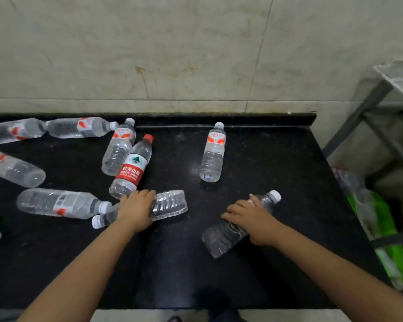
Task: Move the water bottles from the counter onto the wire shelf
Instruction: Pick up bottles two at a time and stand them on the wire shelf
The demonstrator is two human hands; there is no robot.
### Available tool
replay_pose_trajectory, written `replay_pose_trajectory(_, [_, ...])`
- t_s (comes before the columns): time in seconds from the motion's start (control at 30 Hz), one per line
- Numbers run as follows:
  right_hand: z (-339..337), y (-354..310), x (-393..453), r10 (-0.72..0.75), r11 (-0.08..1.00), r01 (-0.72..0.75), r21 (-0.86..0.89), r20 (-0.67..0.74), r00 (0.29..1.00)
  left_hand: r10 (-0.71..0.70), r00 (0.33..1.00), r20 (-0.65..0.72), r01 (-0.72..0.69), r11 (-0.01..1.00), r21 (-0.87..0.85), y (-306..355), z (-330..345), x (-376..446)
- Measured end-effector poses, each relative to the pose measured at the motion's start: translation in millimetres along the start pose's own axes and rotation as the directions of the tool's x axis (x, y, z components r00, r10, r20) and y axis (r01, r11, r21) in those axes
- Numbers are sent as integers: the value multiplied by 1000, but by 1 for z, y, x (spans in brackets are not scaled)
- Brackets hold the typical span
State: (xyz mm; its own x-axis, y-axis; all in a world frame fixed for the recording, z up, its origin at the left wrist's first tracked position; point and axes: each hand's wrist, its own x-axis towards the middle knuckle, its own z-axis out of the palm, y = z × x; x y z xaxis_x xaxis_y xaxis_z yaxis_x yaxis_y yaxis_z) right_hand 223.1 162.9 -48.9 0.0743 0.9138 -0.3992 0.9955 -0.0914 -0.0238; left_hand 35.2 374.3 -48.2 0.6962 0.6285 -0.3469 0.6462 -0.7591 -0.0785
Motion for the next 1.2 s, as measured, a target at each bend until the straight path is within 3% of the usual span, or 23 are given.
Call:
replay_pose_trajectory(0.03, [4,1,-3,-66,997,61,-55,-79,995,69,998,-5,-69,998,11,-2,1,-2])
replay_pose_trajectory(0.1, [16,2,-11,-67,991,43,-130,-182,981,275,961,-19,-274,961,34,-4,6,-13])
replay_pose_trajectory(0.17, [27,-3,-16,11,994,-34,-105,-214,977,562,822,-96,-555,827,90,-7,17,-26])
replay_pose_trajectory(0.27, [42,-12,-14,99,988,-58,146,-293,951,761,637,-120,-734,647,207,-6,30,-41])
replay_pose_trajectory(0.33, [36,-25,-11,250,910,-87,405,-372,894,810,582,-77,-787,584,199,-3,29,-51])
replay_pose_trajectory(0.4, [22,-37,-9,515,738,-199,645,-348,784,824,567,-18,-816,564,123,-3,30,-56])
replay_pose_trajectory(0.43, [17,-41,-6,642,646,-284,708,-304,704,817,577,-3,-814,576,73,-3,28,-56])
replay_pose_trajectory(0.5, [4,-48,2,800,524,-461,716,-229,555,717,695,-51,-718,690,-90,-1,22,-60])
replay_pose_trajectory(0.6, [-11,-53,21,900,366,-677,639,-57,432,313,941,-125,-334,918,-214,4,18,-64])
replay_pose_trajectory(0.67, [-16,-53,35,920,295,-715,634,13,391,101,988,-117,-130,950,-283,10,16,-64])
replay_pose_trajectory(0.8, [-10,-53,51,941,174,-734,656,109,321,-76,997,-24,61,920,-388,32,23,-53])
replay_pose_trajectory(0.97, [-4,-52,44,928,243,-751,615,78,364,-187,982,-18,162,893,-420,49,27,-41])
replay_pose_trajectory(1.1, [5,-77,27,857,446,-739,504,-3,515,-119,992,-43,90,905,-417,52,25,-41])
replay_pose_trajectory(1.2, [10,-97,14,836,473,-713,518,-6,549,-19,998,-67,-9,916,-401,52,23,-46])
